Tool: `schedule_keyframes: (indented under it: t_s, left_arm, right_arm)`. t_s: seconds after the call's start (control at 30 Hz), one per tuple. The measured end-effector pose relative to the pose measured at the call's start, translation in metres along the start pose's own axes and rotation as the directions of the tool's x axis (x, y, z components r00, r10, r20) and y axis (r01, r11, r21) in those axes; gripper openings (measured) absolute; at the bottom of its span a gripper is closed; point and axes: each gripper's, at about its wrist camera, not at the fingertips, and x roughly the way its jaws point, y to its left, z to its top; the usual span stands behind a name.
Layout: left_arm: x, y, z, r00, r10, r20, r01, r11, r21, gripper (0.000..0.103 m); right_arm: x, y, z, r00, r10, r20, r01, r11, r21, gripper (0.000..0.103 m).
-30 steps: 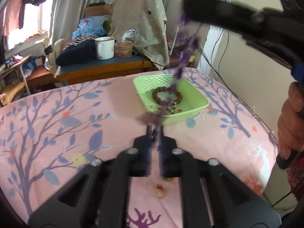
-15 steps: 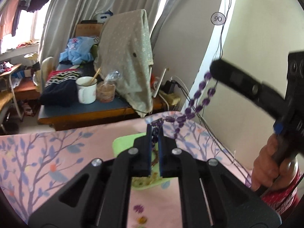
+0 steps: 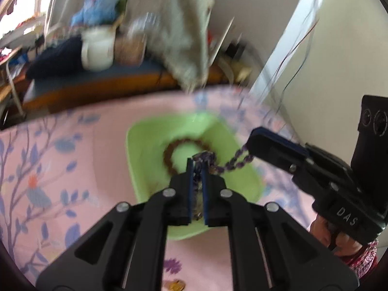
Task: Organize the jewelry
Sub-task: 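Carry the purple bead strand with the left tool into the basket and release, then grasp the red pendant with the left tool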
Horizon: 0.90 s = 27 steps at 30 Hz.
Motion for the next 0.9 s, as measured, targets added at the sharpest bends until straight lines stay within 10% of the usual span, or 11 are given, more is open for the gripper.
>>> schedule_keyframes:
  t_s: [0.1, 0.23, 0.37, 0.9]
  left_arm:
    - [0.023, 0.01, -0.017, 0.989, 0.067, -0.129, -0.067, 0.998, 0.009, 0.022]
    - [-0.015, 0.028, -0.037, 0.998, 0.034, -0.061, -0.034, 0.999, -0.001, 0.022]
    - [-0.078, 0.054, -0.065, 0.998, -0.001, 0.06, 0.004, 0.999, -0.046, 0.022]
    - [-0.124, 0.084, -0.241, 0.997, 0.036, 0.068, -0.029, 0.993, -0.111, 0.022]
  right_arm:
    - [0.022, -0.018, -0.023, 0.995, 0.021, -0.094, -0.01, 0.994, 0.113, 0.0]
    - [0.015, -0.011, -0.038, 0.991, 0.098, -0.095, -0.08, 0.981, 0.175, 0.0]
    - [-0.008, 0.023, -0.054, 0.981, 0.178, -0.072, -0.17, 0.98, 0.108, 0.018]
    - [-0.008, 0.107, -0.155, 0.943, 0.096, -0.318, -0.16, 0.971, -0.18, 0.0]
